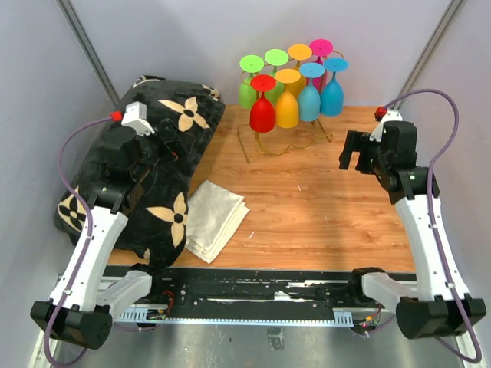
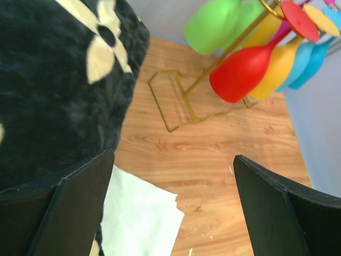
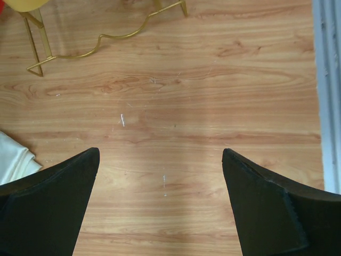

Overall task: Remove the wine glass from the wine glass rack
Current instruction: Pick up the wine glass from the wine rack.

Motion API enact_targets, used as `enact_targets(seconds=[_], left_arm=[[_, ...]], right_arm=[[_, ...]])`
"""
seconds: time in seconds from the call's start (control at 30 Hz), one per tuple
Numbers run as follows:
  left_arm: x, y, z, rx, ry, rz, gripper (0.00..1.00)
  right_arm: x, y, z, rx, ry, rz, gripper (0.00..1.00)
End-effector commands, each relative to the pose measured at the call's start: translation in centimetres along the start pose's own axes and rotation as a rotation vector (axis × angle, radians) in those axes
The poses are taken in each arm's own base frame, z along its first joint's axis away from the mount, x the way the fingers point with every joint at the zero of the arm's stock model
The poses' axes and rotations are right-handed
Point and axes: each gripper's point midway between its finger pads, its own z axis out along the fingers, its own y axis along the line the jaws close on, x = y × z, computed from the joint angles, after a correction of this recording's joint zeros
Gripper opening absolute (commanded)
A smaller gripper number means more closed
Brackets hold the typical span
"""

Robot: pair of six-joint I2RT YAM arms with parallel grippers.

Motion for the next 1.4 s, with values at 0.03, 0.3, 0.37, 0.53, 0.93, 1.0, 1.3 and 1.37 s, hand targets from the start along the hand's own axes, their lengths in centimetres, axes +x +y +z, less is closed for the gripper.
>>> enact_targets(seconds=[0.03,0.3,0.37,0.53,0.93,1.0,1.3,1.37], left_arm=[[1.7,-2.6,0.9,0.128,0.064,-0.012,0.99],[3.9,-3.6,0.6,0.203,0.107,-0.062,0.98],[4.3,-3.7,0.3,0.217,0.105,-0.077,0.98],[5.1,-4.0,-0.5,0.253,0.103,-0.103,0.98],[5.3,-4.9,-2.0,0.313,0.099,-0.135,0.93],[5.1,-5.0,-2.2,0.318,0.089,-0.137,0.93],[4.6,-5.1,-2.8,0.314,0.069,-0.137,0.93],[4.5,-5.0,-2.9,0.312,0.065,-0.137,0.93]], right_arm=[[-2.5,0.9,2.0,-0.133,0.002,0.222,0.98],[-7.1,-0.1,5.4,-0.245,-0.025,0.460,0.99],[-8.8,0.0,6.0,-0.282,-0.061,0.503,0.98],[-12.6,0.6,7.2,-0.370,-0.122,0.604,0.91],[-21.2,-0.6,10.2,-0.410,-0.257,0.776,0.68],[-22.2,-0.7,10.8,-0.415,-0.267,0.797,0.65],[-23.9,-0.8,13.3,-0.441,-0.245,0.813,0.58],[-23.9,-0.8,13.8,-0.444,-0.235,0.813,0.57]])
